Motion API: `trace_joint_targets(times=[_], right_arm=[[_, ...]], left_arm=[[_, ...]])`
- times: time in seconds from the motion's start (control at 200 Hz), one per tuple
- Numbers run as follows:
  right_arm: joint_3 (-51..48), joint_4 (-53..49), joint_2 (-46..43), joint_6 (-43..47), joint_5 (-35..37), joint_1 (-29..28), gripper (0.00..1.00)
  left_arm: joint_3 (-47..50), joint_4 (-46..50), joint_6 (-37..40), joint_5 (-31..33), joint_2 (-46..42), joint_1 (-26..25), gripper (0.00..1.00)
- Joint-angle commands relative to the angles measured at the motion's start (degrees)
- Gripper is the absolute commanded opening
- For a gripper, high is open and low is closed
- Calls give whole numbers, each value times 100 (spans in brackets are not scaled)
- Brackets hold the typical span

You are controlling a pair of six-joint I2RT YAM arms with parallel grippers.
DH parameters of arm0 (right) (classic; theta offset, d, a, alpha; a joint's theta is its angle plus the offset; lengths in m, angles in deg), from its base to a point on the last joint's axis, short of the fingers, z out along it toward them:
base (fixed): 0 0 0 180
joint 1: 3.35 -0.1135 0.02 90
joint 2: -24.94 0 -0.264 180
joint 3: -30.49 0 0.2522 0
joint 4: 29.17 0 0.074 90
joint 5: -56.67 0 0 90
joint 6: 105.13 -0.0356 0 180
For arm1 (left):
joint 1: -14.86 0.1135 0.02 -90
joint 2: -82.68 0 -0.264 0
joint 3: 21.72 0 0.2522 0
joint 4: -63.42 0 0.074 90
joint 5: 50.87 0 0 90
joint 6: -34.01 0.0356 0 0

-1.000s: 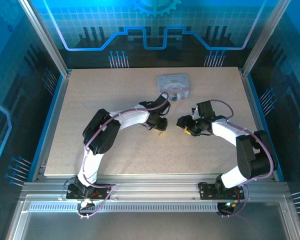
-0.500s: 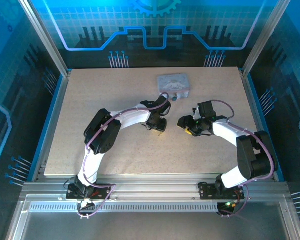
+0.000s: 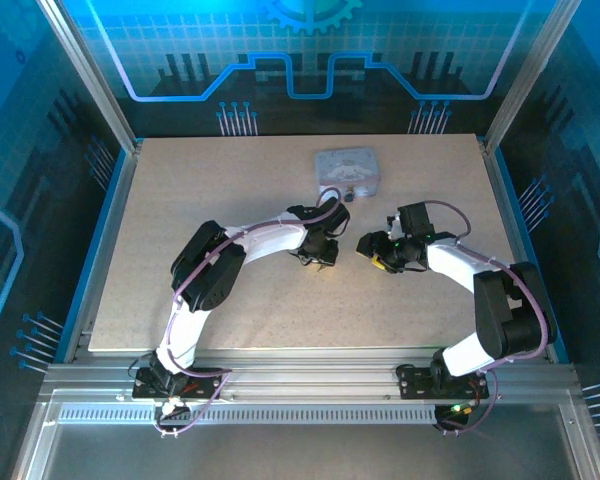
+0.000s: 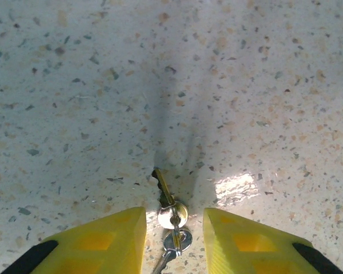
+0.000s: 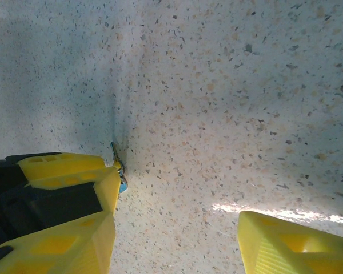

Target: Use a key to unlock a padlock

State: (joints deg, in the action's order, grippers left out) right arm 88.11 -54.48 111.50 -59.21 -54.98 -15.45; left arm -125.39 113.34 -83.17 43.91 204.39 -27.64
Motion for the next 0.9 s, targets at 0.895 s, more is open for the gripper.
trace_joint_targets(times=[0.895], right_arm=[[-369,-172,-507,248,-314,425,59]], left_arm=[[-318,397,-352,286,441,-241,20]])
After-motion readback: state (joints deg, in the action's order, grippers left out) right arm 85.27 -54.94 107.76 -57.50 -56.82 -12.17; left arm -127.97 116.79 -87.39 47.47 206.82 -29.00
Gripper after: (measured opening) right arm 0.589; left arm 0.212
